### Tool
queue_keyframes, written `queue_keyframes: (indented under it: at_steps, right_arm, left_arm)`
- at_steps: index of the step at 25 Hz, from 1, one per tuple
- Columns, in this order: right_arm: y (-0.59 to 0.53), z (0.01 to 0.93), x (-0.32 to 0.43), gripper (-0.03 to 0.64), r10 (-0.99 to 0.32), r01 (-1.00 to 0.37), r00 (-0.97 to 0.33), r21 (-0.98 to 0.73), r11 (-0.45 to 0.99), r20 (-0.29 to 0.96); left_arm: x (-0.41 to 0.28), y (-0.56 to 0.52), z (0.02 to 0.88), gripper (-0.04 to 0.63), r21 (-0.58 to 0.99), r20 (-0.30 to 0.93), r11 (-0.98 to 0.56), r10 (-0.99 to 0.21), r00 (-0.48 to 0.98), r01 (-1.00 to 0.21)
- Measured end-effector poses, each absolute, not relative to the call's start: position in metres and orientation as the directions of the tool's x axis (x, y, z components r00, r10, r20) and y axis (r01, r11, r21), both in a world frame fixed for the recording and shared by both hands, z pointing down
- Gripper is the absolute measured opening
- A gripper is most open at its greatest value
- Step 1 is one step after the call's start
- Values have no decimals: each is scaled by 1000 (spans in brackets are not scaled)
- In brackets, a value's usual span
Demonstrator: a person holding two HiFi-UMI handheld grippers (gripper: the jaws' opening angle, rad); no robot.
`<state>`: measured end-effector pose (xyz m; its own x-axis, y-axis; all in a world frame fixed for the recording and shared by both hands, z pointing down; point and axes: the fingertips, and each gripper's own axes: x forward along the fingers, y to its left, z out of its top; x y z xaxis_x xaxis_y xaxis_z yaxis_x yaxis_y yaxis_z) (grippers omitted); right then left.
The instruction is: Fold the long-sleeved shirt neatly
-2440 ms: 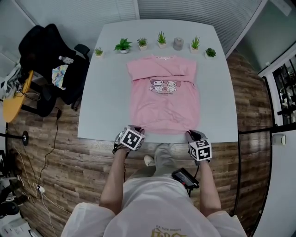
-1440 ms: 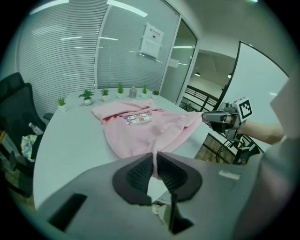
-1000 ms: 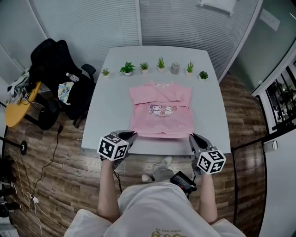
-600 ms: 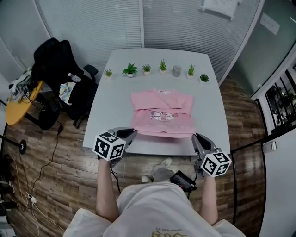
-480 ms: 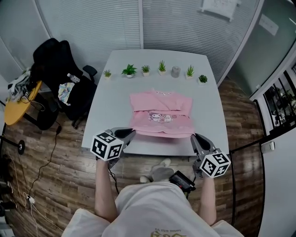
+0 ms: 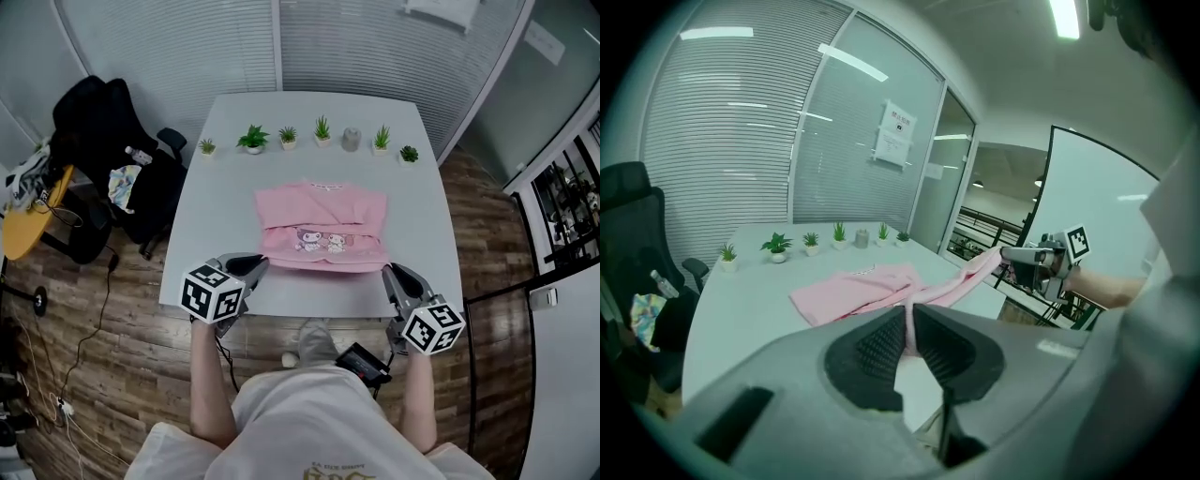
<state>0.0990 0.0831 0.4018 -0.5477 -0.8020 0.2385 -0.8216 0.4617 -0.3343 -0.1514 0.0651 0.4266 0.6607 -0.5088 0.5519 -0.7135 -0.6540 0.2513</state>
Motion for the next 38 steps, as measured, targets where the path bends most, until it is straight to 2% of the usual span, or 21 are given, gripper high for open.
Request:
queue_keyframes:
  at_steps: [19,38]
  right_arm:
    - [-40,429,98,44,-781,-819,-554,-357,450,289]
    - [-140,454,100,43,-769,-802,-566,-414,430,298]
  left_arm:
    - [-150,-56,454,38,250,621,-640,-470,627,-727]
    - [-147,-154,481,38,263,636,-612,-471,611,-745]
